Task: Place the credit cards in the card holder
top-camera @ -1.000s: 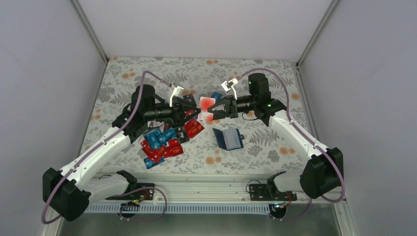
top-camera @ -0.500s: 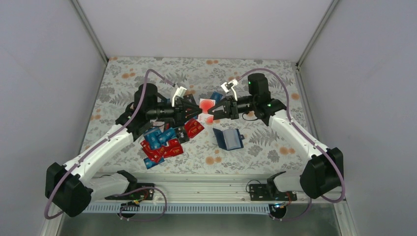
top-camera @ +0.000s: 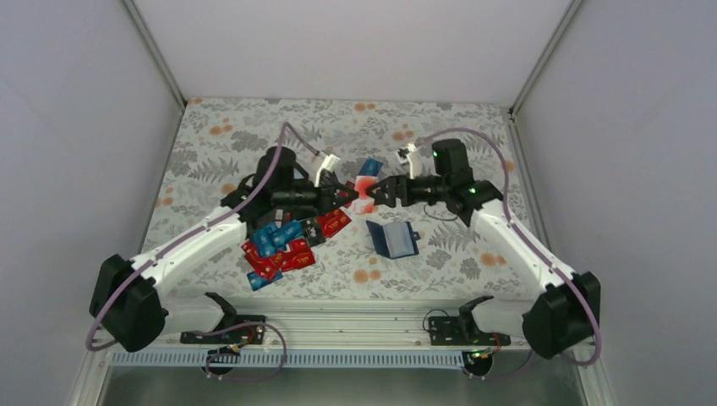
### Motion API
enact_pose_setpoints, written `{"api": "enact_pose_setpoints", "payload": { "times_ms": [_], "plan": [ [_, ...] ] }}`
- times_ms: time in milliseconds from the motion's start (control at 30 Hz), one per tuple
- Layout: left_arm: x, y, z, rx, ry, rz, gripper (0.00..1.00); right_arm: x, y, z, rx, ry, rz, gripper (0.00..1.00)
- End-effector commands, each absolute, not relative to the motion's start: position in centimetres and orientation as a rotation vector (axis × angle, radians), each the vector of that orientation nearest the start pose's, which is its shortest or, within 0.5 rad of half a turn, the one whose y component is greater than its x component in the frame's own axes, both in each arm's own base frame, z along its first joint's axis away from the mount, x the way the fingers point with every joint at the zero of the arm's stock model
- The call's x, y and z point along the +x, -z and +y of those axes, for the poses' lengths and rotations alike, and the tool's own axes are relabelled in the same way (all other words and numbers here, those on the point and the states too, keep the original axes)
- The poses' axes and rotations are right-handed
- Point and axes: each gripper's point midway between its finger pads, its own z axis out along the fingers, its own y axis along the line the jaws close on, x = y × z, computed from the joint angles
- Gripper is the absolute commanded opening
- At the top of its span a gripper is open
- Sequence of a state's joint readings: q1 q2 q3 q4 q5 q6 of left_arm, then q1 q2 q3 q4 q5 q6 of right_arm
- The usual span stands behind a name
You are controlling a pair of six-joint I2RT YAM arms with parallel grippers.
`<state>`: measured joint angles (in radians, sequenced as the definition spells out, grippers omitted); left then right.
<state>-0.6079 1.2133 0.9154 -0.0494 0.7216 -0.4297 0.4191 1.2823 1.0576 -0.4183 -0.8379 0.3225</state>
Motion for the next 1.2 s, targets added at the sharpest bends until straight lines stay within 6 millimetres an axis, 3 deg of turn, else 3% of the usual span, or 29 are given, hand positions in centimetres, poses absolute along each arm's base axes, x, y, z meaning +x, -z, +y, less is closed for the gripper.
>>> {"api": "enact_pose_setpoints", "payload": {
  "times_ms": [0,67,200,400,600,767,1167],
  "plan": [
    [23.7,-26.1,-33.2,0.745,1.327,2.021,0.02,27.6,-19.4,18.6,-0.13,-0.925,2.451,0.79],
    [23.9,-24.5,-34.5,0.754,1.308,2.065,0.02,27.1,-17.5,16.5,-0.027,-0.855,2.49,0.88],
    [24.3,-21.0,-36.9,0.748,1.276,2.176,0.02,25.9,-14.1,14.6,0.077,-0.85,2.549,0.9],
    [24.5,-16.0,-38.9,0.762,1.218,2.302,0.02,24.9,-10.6,15.1,0.081,-0.968,2.586,0.9],
    [24.8,-11.8,-39.1,0.759,1.161,2.407,0.02,24.7,-8.7,15.9,0.058,-1.042,2.616,0.9],
    [25.0,-10.7,-38.5,0.729,1.114,2.447,0.02,24.1,-7.8,16.9,0.015,-1.137,2.631,0.89],
    [24.8,-8.9,-36.9,0.71,1.019,2.491,0.02,23.5,-4.9,16.7,0.027,-1.129,2.705,0.87]
  ]
}}
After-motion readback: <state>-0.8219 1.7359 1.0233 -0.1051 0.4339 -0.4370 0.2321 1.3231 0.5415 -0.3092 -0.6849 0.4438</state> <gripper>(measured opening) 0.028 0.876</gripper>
